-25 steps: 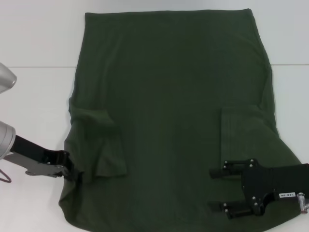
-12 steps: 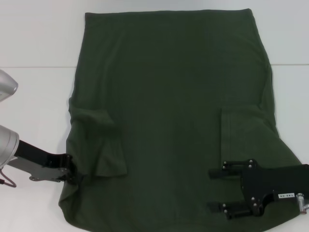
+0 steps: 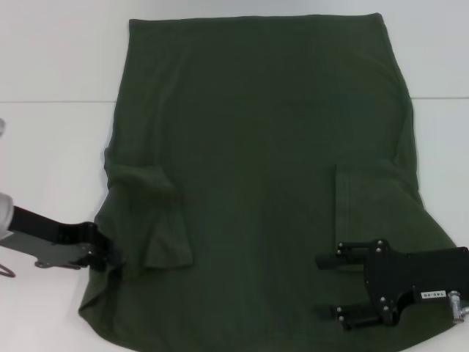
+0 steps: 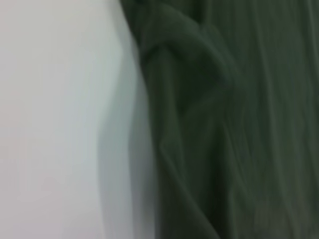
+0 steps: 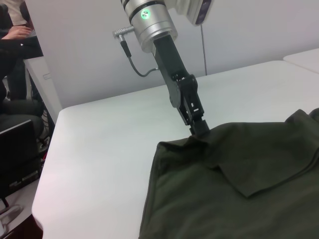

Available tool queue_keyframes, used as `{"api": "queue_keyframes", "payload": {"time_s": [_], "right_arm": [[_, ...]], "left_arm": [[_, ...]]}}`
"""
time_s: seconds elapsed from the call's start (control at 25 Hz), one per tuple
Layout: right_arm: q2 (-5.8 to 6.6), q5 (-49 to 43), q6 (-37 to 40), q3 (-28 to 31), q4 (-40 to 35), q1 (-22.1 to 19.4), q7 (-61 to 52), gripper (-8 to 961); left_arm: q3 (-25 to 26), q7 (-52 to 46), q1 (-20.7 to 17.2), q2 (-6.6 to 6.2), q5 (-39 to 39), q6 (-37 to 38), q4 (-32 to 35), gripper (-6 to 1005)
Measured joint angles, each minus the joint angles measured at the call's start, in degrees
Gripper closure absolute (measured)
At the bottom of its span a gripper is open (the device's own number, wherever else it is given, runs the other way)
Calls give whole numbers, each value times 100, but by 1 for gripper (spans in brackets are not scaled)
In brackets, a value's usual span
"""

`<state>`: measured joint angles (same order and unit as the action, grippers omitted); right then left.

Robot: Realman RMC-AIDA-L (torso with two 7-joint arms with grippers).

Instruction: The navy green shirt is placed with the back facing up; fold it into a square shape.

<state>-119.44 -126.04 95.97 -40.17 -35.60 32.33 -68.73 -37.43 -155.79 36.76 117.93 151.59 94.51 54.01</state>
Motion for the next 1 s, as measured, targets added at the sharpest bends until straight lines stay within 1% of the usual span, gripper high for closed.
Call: {"api": "queue_keyframes", "payload": {"time_s": [0.12,0.2,0.28,0.44,0.52,0.56,0.64,0.76,0.88,1.0], "right_arm": [[0,0,1,0,0,7,0,129],[0,0,8,0,-13,9,0,129],[-1,0,20,0,-49,10,-4,129],[-7,0,43,0,-80,10,-35,129],[-9,0,45,0,-85,10,-42,130],[-9,0,45,0,-89,10,-42,130],[-9,0,41,0,-95,10,-41,130],[-9,1,13,0,-99,13,-10,130],[-9,3,1,0,-99,24,-3,130],[-9,5,-2,0,-99,26,-1,130]], "left_arm": [[121,23,-80,-63,-3,-25,-2,826],[169,14,-144,-124,-5,-28,-3,607],[308,13,-193,-169,-2,36,-4,565],[834,55,-323,-262,9,501,31,480],[910,59,-346,-278,13,589,34,438],[1035,56,-408,-303,96,819,84,416],[1064,49,-439,-297,158,886,175,374],[1050,59,-478,-261,209,815,335,358],[993,150,-469,-195,209,611,371,342],[749,177,-442,-138,221,456,397,335]]}}
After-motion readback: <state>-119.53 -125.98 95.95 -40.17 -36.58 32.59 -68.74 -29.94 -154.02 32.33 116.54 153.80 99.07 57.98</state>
